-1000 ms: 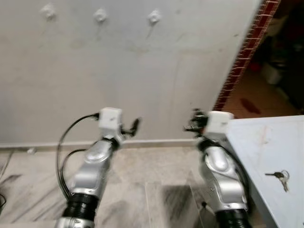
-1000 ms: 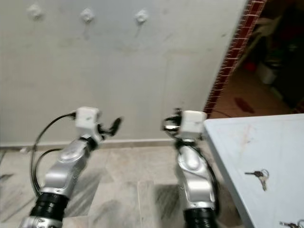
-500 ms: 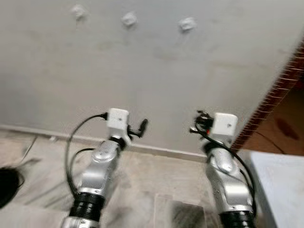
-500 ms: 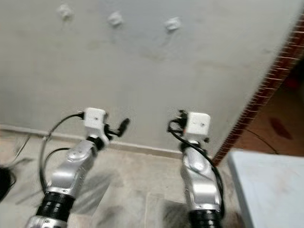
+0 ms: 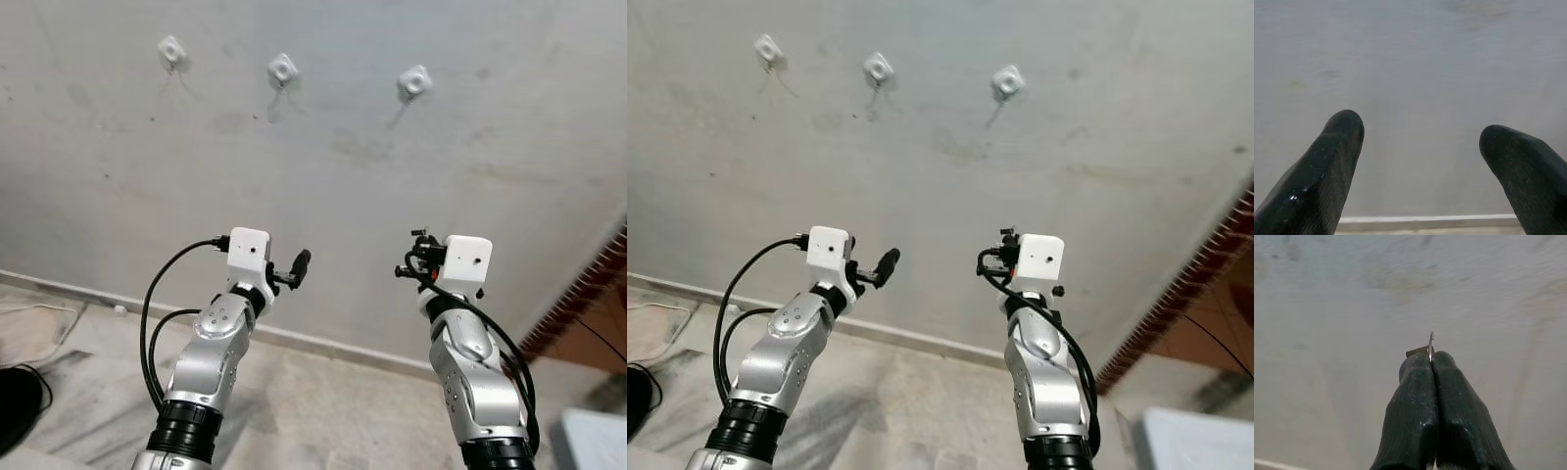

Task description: Hang keys on a hook

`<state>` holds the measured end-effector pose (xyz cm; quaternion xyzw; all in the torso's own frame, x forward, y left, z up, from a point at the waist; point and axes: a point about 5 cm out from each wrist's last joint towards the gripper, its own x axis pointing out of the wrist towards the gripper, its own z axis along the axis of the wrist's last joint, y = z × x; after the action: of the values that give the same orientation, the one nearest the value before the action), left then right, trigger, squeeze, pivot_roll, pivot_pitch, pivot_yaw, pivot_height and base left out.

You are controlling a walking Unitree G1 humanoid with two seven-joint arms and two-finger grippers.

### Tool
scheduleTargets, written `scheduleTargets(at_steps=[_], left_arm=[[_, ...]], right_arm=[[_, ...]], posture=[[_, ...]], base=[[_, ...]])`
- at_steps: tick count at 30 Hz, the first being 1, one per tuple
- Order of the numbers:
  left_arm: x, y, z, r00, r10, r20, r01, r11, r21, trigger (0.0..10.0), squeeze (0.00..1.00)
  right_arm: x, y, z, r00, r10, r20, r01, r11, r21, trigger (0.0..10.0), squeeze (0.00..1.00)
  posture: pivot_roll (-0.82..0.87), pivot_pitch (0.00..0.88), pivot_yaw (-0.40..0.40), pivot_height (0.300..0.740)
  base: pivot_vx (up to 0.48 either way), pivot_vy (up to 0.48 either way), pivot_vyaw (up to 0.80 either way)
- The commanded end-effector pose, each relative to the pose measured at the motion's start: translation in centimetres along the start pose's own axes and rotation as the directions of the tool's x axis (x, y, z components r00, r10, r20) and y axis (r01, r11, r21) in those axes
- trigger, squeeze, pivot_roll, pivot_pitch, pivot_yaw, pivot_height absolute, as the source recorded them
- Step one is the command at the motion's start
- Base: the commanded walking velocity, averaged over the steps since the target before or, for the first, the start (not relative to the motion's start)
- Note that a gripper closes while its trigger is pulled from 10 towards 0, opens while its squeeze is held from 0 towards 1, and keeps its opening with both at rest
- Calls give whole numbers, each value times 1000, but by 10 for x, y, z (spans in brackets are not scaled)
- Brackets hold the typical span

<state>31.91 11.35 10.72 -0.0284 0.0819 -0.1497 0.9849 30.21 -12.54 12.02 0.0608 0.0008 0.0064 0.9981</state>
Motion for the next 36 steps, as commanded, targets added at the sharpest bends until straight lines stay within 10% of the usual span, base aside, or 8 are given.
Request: scheduleTargets(at_steps=[1, 18, 36], left_arm=[[2, -5, 3, 1000, -8, 4, 8, 1000, 0, 10000, 0], [1, -6, 3, 1000, -9, 3, 9, 1000, -11, 10000, 0], [-3, -9, 8, 999, -30, 39, 31, 999, -13, 10000, 0]], right_arm=[[0, -6, 3, 1000, -19, 11, 19, 1000, -5, 10000, 0], [-2, -9, 3, 1000, -25, 9, 25, 1000, -3, 10000, 0], [-6, -7, 4, 1000, -5, 16, 5, 1000, -9, 10000, 0]], posture=[[108, 0, -40, 740], [106, 0, -41, 740], [102, 0, -40, 740]], base=[[0, 0, 0], [0, 0, -736], [28, 0, 0]])
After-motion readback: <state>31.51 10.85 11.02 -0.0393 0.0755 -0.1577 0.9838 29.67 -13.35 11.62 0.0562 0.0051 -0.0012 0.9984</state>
